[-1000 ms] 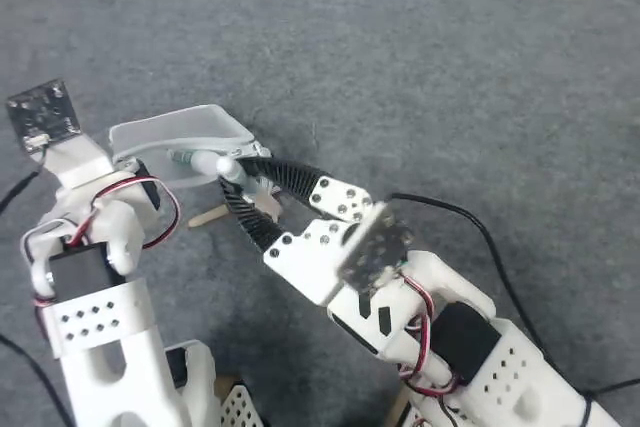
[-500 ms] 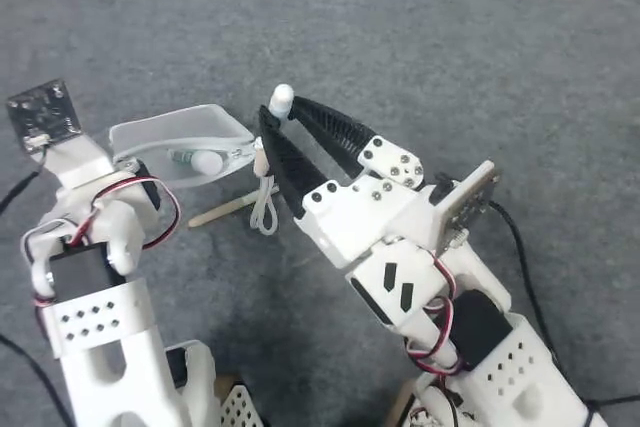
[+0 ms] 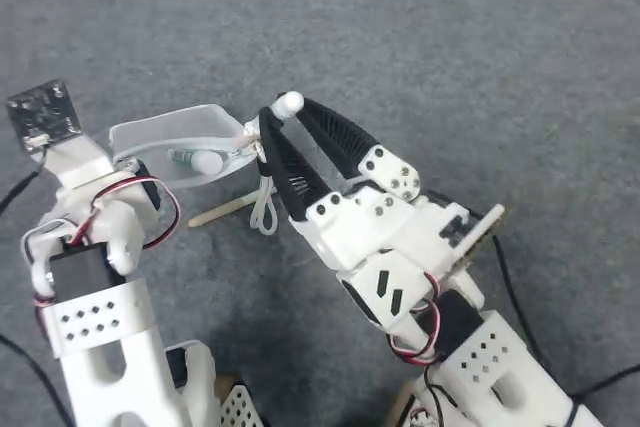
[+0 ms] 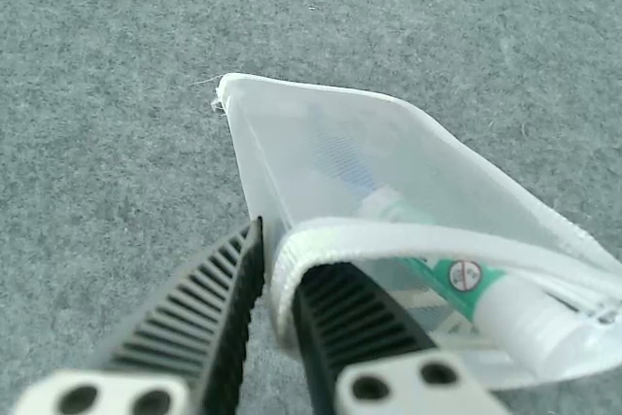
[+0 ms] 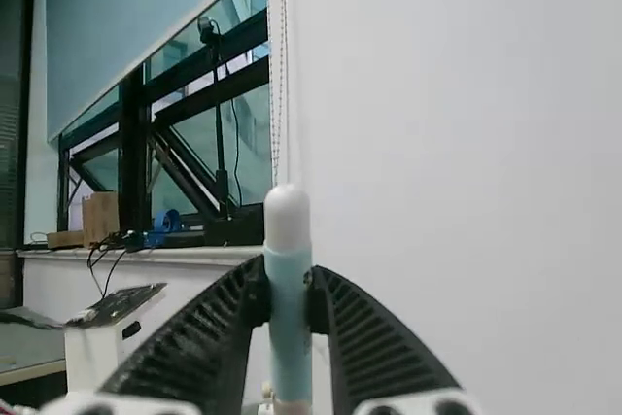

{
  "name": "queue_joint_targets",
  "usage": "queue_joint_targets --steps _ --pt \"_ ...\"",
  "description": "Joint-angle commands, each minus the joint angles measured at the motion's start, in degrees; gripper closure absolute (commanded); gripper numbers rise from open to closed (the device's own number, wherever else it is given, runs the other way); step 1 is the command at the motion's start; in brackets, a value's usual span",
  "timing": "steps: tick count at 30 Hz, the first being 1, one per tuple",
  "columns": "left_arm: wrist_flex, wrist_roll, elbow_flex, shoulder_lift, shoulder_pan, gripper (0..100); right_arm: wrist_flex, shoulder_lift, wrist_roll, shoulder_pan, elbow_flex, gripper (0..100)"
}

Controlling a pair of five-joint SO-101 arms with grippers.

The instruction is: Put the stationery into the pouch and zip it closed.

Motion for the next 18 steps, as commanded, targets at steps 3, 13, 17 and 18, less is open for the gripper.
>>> queue_joint_targets --steps 3,13,17,18 --pt "-2.02 0.62 -1.01 0.0 0.44 99 -1.36 -1.45 -0.53 -3.3 0.97 99.3" --pt "-2.02 0.7 -1.01 -0.35 0.53 99 -15.52 12.44 -0.53 -3.82 1.58 99.3" --pt "-2.02 0.7 -1.01 -0.35 0.53 99 -24.75 25.89 -0.44 -3.74 1.49 99.3" --pt "-2.02 0.7 -1.01 -0.35 0.53 99 -26.68 29.49 -0.26 -3.74 1.32 99.3"
